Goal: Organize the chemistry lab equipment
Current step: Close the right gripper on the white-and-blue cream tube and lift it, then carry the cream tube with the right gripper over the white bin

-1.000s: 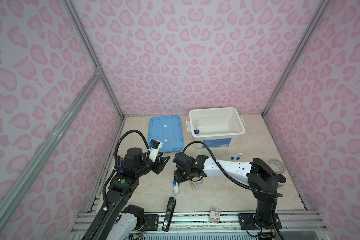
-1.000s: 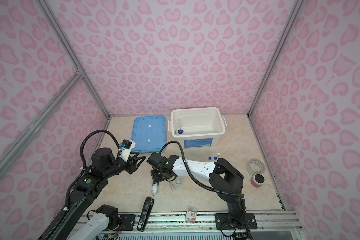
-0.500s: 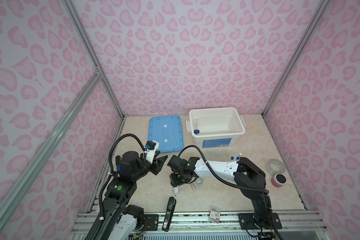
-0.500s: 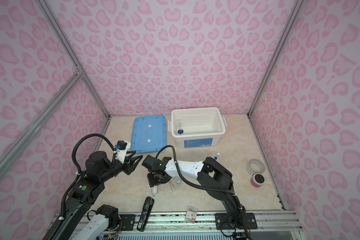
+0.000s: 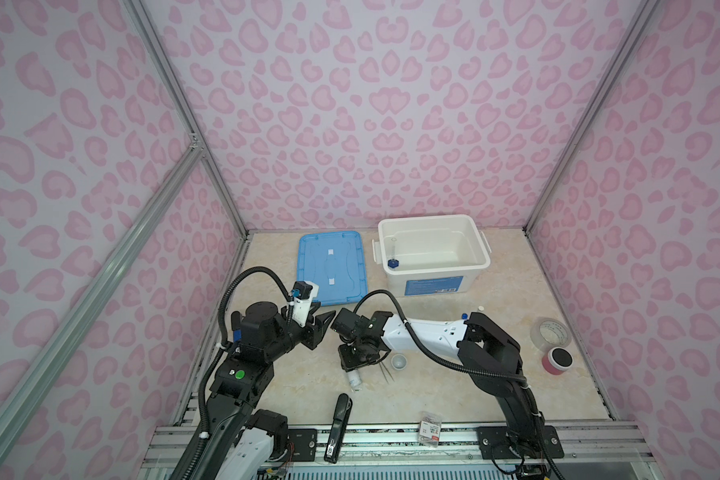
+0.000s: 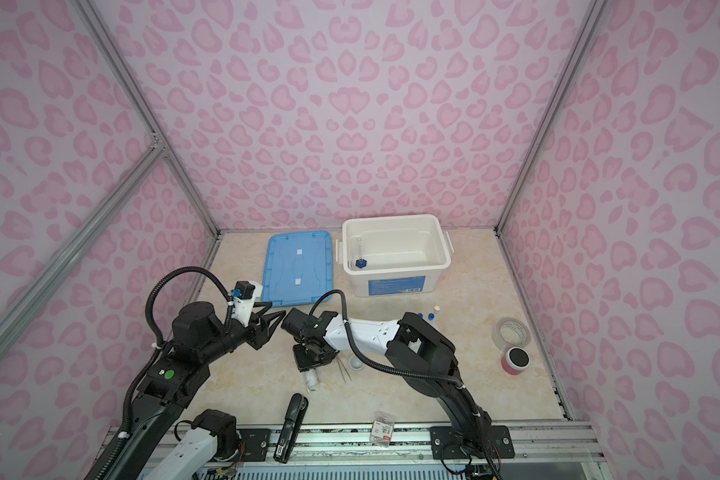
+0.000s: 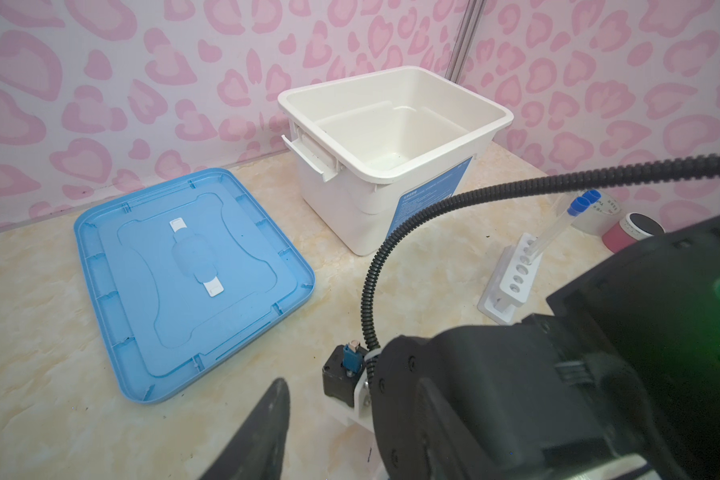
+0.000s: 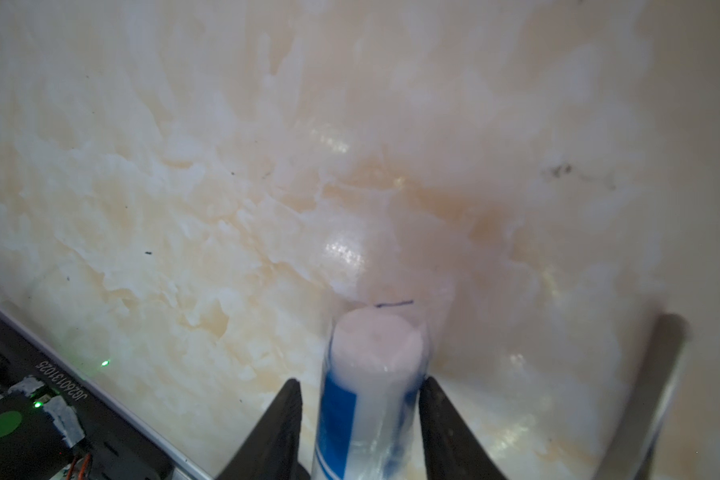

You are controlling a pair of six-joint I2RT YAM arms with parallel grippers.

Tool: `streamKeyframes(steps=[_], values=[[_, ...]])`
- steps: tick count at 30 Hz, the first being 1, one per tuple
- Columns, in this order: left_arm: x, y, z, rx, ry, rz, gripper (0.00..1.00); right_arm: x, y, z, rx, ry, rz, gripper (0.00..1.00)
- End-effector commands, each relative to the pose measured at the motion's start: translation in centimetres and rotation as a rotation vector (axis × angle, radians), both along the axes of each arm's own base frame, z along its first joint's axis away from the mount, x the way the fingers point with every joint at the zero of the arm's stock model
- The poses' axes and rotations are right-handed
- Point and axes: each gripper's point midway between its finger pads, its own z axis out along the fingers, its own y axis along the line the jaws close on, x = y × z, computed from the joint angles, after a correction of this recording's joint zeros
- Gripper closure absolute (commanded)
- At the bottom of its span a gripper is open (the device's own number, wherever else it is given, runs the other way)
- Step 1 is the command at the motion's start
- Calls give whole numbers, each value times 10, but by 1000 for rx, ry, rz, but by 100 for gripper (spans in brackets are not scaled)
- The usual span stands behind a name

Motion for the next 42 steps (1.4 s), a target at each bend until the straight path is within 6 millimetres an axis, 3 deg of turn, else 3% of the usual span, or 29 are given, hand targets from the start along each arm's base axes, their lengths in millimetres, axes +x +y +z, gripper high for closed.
streamKeyframes(steps=[1,8,16,29,42], values=[[2,-1,5,-12,-22,-4,49,0,-11,-8,-66,-12,12,56],[3,-2,5,-10,-19,-4,49,2,-16,-15,-126,-33,41,59],[4,-2,2,-6,-10,-4,49,5,-18,-11,-126,-45,41,70],[9,-3,-3,5,12,-4,49,32,-22,31,-33,-89,1,75],[15,-13,4,-8,37,-55,49,69,-42,77,37,-182,-57,75]])
